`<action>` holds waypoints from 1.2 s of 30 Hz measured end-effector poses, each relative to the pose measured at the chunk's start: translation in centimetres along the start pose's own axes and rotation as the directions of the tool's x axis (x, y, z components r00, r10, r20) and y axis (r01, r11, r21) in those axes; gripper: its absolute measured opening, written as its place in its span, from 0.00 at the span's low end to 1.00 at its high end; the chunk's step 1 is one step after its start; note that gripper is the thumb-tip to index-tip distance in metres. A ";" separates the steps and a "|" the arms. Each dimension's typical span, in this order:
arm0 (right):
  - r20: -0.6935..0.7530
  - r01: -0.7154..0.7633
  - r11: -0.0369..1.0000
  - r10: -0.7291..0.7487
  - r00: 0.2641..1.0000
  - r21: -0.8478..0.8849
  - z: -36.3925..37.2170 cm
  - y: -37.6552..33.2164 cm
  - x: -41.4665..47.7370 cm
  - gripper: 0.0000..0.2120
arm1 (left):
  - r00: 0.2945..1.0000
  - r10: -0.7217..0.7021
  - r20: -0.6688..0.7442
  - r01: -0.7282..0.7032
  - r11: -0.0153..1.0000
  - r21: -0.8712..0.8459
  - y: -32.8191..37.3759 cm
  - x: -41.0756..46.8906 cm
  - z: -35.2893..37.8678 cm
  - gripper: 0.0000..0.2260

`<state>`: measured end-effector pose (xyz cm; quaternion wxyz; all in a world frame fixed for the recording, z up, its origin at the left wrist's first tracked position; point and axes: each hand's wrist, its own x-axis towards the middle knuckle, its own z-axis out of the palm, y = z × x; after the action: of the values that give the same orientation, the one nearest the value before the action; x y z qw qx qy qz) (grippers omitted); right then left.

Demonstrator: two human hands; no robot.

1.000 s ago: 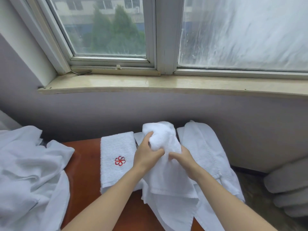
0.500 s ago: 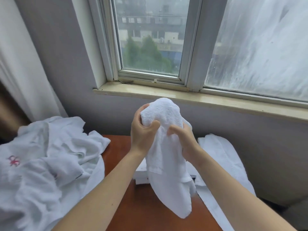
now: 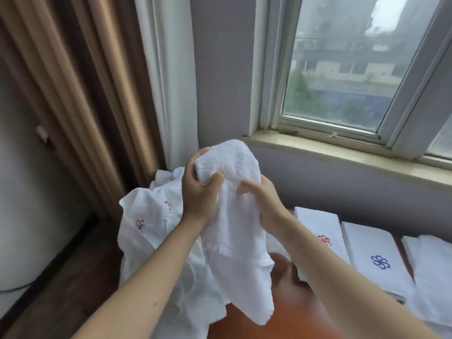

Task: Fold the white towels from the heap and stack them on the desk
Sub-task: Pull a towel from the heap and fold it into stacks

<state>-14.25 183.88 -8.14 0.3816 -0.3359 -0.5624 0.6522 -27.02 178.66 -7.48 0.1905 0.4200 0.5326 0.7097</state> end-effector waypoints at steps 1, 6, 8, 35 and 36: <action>0.022 0.001 1.000 -0.001 1.000 -0.014 1.7 0.3 0.7 0.08 | 1.000 0.002 -0.018 -0.001 1.000 0.016 -0.1 0.6 -1.7 0.25; 0.048 0.022 0.995 -0.017 0.999 -0.093 8.4 2.7 4.1 0.12 | 0.998 0.023 -0.063 -0.016 0.994 0.112 -2.2 3.3 -9.2 0.26; 0.025 0.069 0.987 -0.066 0.998 -0.148 10.1 4.7 5.4 0.17 | 0.997 0.028 -0.070 -0.008 0.964 0.267 -4.0 4.0 -11.5 0.32; 0.101 0.098 0.030 0.100 0.990 -0.995 1.1 15.1 4.0 0.31 | 0.819 -0.321 0.476 -0.332 0.412 0.849 -15.0 0.8 -7.0 0.23; 0.066 0.064 0.022 0.100 0.993 -0.998 -0.6 14.6 3.2 0.30 | 0.799 -0.331 0.502 -0.349 0.425 0.835 -14.9 0.2 -5.2 0.23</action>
<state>-16.99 185.82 -22.69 -0.0041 -0.4749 -0.8748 0.0962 -33.91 181.05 -21.49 0.0889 0.6589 0.7342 0.1374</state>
